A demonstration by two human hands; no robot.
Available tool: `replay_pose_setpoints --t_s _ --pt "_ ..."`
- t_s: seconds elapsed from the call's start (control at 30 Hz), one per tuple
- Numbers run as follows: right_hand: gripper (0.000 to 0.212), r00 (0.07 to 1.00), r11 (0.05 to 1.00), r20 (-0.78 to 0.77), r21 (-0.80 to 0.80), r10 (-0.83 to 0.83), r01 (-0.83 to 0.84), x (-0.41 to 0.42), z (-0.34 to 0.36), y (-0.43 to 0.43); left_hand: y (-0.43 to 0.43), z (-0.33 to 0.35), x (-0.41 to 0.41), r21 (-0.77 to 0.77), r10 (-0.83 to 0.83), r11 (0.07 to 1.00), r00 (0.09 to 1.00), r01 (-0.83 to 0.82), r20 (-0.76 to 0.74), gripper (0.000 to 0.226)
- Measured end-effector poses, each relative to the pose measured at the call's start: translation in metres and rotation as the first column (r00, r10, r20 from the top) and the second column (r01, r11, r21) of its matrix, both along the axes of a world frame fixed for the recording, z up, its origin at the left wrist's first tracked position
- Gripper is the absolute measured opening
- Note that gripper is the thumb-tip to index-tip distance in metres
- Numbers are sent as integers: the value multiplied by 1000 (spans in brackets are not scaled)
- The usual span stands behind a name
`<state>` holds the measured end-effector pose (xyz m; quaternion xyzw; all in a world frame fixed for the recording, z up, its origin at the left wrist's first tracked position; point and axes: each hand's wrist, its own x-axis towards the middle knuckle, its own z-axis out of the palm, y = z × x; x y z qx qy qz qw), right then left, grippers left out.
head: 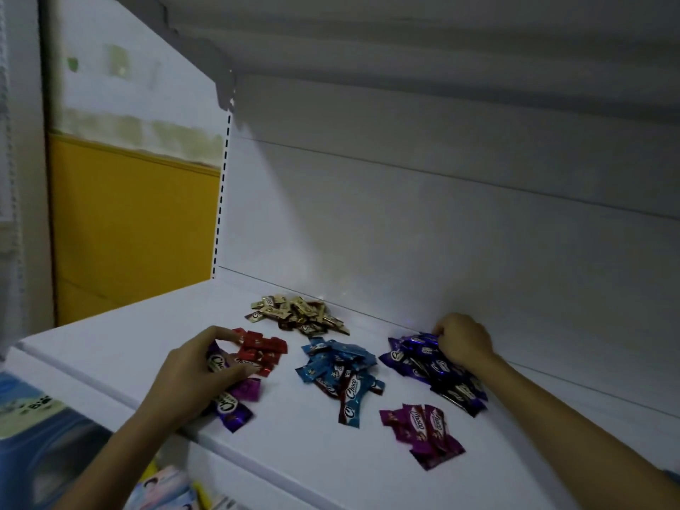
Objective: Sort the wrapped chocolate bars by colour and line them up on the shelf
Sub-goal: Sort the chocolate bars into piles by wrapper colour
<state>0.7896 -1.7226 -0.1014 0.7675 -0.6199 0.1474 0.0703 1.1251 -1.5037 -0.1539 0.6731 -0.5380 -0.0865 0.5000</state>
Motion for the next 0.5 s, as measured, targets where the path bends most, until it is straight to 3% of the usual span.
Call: replay_pose_setpoints --t_s 0.1,0.2,0.27,0.37,0.43,0.5 --pt "29 995 991 7 -93 100 -99 28 7 15 -1 -1 -2 -31 30 999 999 -30 -10 31" --pt "23 918 935 177 -79 355 -346 80 12 52 -1 -2 -1 -62 63 996 998 -64 -27 27" --pt "19 801 848 334 11 497 -530 117 12 84 -2 -2 0 -86 75 993 995 -80 -65 25" --pt "44 635 649 502 177 587 -740 165 7 131 -4 -3 3 -120 100 985 982 -120 -159 23" --pt "54 584 579 493 182 645 -795 186 -2 148 -6 -3 6 -149 124 975 960 -165 -250 21" --pt "51 566 583 429 104 704 -806 201 -9 153 -8 -2 7 -173 145 962 931 -213 -336 19"
